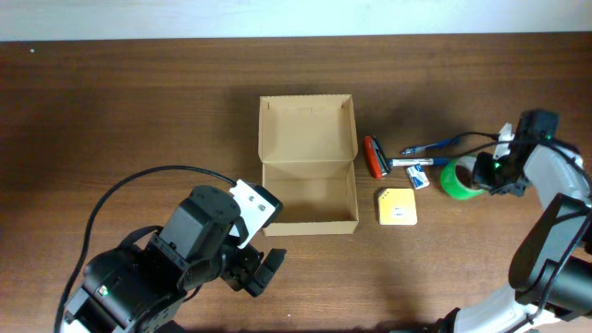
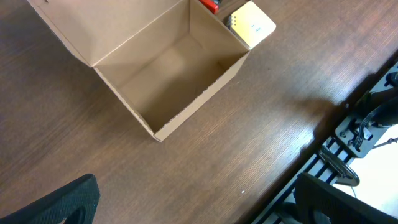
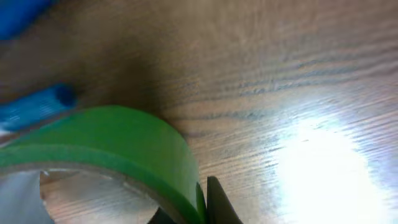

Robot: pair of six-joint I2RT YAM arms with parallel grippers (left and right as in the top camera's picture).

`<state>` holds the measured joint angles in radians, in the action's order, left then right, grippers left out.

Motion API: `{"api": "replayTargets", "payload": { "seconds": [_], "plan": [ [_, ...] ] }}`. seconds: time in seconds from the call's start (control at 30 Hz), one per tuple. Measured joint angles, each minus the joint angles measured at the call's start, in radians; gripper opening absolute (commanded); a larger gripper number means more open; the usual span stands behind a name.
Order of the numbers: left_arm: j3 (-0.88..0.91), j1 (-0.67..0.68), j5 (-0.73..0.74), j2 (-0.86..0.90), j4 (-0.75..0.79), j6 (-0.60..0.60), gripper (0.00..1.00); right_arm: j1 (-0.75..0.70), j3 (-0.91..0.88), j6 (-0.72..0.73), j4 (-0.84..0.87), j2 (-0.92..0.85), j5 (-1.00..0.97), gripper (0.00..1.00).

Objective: Pack container
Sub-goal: 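Close the right gripper on the green tape roll's rim and lift, then carry the green tape roll left and lower it into the box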

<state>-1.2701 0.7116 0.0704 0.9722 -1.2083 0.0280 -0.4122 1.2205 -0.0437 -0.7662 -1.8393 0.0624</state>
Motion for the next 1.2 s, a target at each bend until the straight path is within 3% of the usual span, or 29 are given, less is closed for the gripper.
{"api": "replayTargets", "payload": {
  "seconds": [0.5,0.93,1.2],
  "plan": [
    [0.000,0.000,0.000,0.000,0.000,0.000,1.00,0.184,0.449,0.022,-0.334,0.007,0.000,0.04],
    [0.000,0.000,0.000,0.000,-0.058,0.000,1.00,0.496,0.504,0.022,-0.415,0.048,0.013,0.04],
    [0.000,0.000,-0.001,-0.006,-0.087,-0.050,1.00,0.616,0.504,0.010,-0.455,0.048,0.064,0.04]
  ]
}}
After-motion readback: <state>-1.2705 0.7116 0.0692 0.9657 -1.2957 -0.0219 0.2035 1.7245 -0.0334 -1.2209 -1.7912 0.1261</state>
